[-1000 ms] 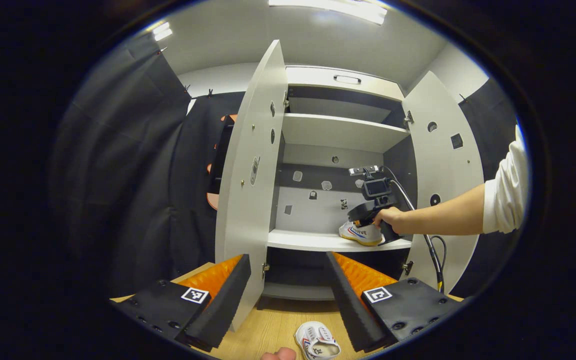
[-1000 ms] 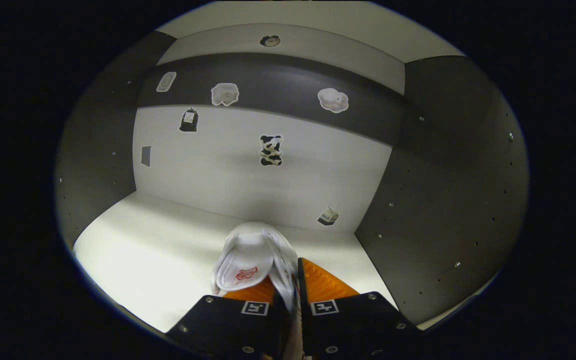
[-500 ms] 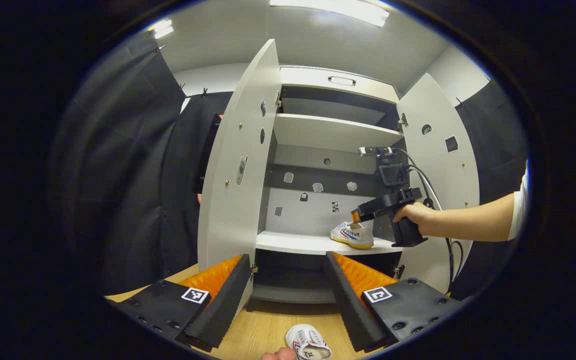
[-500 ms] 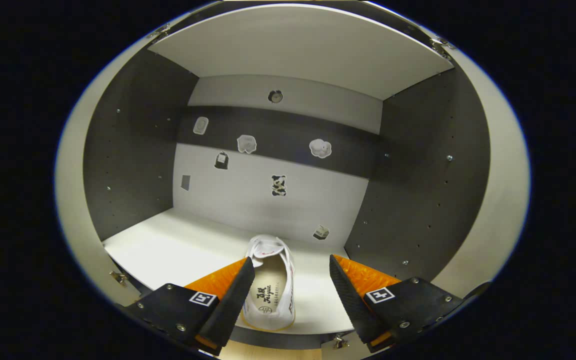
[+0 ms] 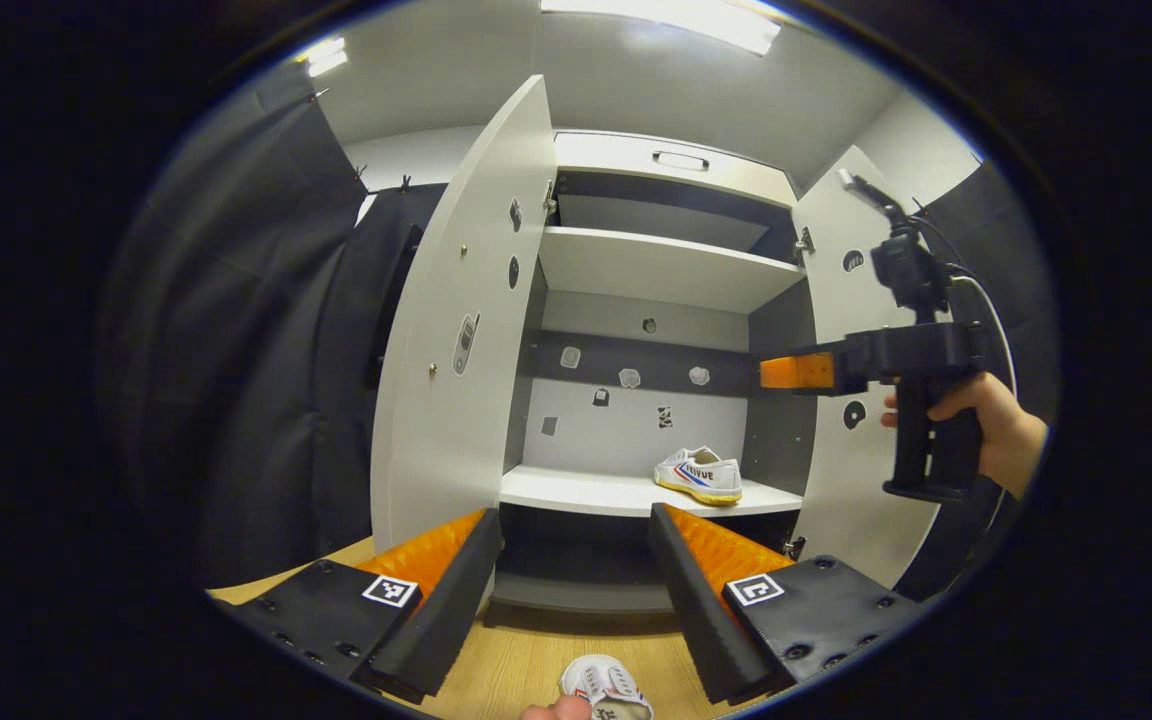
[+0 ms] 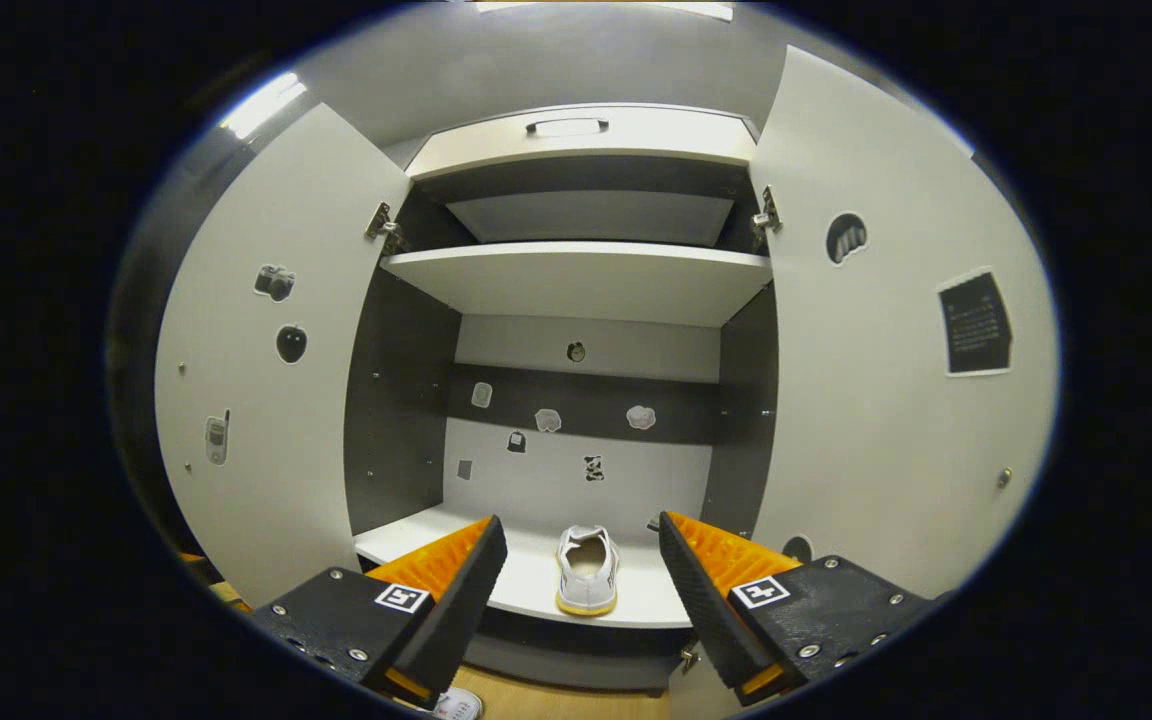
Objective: Grab one shoe with the right hand and put it into the shoe cabinet, grab the other shoe with the left hand and put it into the shoe cabinet; then close the right door with the right hand and the left door with the left hand.
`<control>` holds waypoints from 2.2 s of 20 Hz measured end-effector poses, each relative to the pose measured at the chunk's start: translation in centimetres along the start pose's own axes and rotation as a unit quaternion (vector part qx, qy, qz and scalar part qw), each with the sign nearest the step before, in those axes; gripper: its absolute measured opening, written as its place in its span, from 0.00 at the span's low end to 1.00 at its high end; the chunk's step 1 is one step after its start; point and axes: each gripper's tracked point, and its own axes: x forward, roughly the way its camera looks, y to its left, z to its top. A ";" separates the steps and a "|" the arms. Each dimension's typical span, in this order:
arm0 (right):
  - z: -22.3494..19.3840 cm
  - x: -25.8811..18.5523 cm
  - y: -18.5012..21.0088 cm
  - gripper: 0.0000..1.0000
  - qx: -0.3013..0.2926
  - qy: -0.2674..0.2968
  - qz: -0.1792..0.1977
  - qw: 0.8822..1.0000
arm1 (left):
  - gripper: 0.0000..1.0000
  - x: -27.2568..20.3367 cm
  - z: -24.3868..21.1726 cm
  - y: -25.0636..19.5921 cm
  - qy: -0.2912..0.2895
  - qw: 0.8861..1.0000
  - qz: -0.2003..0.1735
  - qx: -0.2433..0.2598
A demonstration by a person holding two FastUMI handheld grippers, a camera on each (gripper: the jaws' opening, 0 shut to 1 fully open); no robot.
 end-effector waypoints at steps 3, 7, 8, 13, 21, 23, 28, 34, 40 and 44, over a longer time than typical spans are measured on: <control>-1.7 -5.4 0.2 0.94 0.036 -0.033 -0.011 0.999 | 0.99 0.0 -2.1 0.6 0.025 1.000 0.015 0.005; -3.1 -10.6 -0.6 0.94 0.033 -0.063 -0.034 0.997 | 0.96 1.0 -2.1 0.6 0.032 0.999 0.018 0.008; -3.5 -11.5 -1.3 0.94 0.022 -0.069 -0.041 0.997 | 0.94 1.3 -2.5 0.5 0.038 0.999 0.015 0.011; -7.9 -14.9 -3.8 0.94 0.017 -0.025 -0.068 0.997 | 0.97 0.0 -13.8 -1.3 0.189 0.981 -0.041 0.001; -10.9 -17.8 -6.6 0.94 0.020 0.004 -0.102 0.995 | 0.98 -5.0 -31.1 -1.2 0.425 0.899 -0.086 0.061; -11.0 -18.5 -7.3 0.94 0.016 0.007 -0.111 0.994 | 1.00 -5.2 -32.7 -0.4 0.445 0.891 -0.071 0.061; -11.7 -20.2 -8.9 0.94 0.015 0.023 -0.134 0.991 | 0.99 -2.5 -35.6 1.4 0.461 0.886 -0.035 0.040; -12.5 -21.0 -9.1 0.94 0.013 0.049 -0.143 0.988 | 0.97 0.4 -37.1 0.7 0.429 0.902 -0.034 0.015; -11.7 -21.1 -7.5 0.94 0.022 0.043 -0.131 0.990 | 0.10 1.6 -36.7 2.0 0.400 0.916 0.011 0.037; -11.1 -20.9 -7.5 0.94 0.014 0.038 -0.131 0.991 | 0.08 3.2 -32.8 2.2 0.358 0.933 0.041 0.003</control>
